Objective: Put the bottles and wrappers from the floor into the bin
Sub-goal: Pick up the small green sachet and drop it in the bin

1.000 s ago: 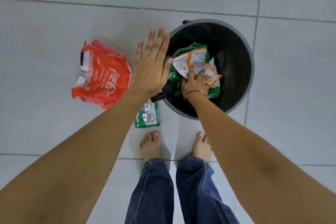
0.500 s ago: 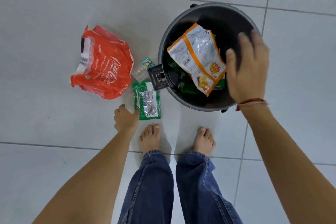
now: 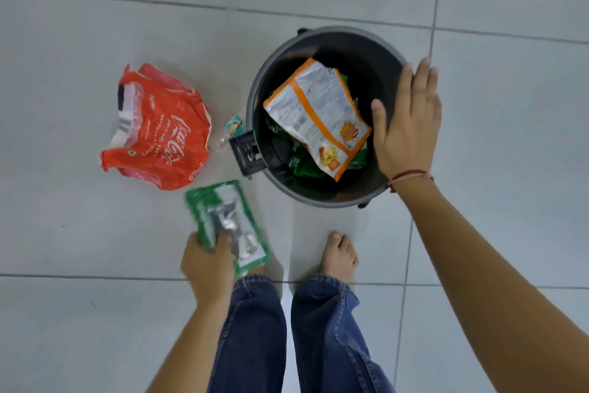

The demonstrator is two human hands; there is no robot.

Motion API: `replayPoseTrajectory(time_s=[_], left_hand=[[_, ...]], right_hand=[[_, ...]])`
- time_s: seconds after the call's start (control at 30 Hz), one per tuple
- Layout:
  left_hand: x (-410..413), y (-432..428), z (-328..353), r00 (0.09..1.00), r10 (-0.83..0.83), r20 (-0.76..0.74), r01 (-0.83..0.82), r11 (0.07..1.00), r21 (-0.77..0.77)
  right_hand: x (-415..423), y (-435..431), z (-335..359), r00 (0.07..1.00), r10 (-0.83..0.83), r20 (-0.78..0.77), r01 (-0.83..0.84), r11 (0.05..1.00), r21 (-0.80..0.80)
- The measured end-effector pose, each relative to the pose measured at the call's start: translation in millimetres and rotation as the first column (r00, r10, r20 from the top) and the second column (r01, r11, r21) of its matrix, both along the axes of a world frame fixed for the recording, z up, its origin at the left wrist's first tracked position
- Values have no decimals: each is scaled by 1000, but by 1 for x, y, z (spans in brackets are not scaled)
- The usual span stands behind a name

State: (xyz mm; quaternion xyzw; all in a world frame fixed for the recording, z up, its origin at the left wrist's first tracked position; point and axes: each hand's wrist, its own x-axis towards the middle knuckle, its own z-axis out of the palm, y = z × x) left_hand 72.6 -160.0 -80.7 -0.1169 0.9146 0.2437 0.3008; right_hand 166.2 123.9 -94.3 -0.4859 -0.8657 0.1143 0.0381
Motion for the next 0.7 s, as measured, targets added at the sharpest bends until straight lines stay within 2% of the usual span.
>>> replayPoseTrajectory(time_s=[0.1,0.17,0.23,0.33,0.37,0.4,0.47,0.5,0.57,0.63,0.7], left_hand=[[21,5,75,983,19,-185,-9,998,55],[28,30,112,962,-57,-268,94,987,127],[23,62,123,930,-156,-332,248,935,253],[3,122,96,805,-348,-480,536,774,337],[-5,144,78,731,-430,-529,629,725,280],[-11,164,57,635,-556,-536,722,675,155],[-17,196,16,477,-801,-361,847,529,-53],[-17,205,-5,442,-863,-245,876,473,-88],[-14,208,-40,457,-889,5,889,457,-35],[-9,202,-63,409,-885,224,908,419,-5],[-7,198,-65,331,-897,293,939,343,-12]], right_hand=[[-2,-1,4,1000,-5,12,6,999,-41],[-3,-1,5,1000,-9,20,10,998,-56],[-3,0,5,1000,-17,15,18,998,-67],[-2,0,4,1000,-27,-7,26,996,-81],[-2,0,3,1000,-25,-19,24,997,-80],[-2,0,2,999,-21,-32,18,997,-76],[-1,0,2,999,-19,-46,16,997,-69],[-1,1,1,999,-15,-50,12,998,-63],[0,1,-1,998,-15,-67,12,999,-52],[0,1,-3,997,-13,-75,9,999,-46],[0,0,-2,997,-11,-78,8,999,-43]])
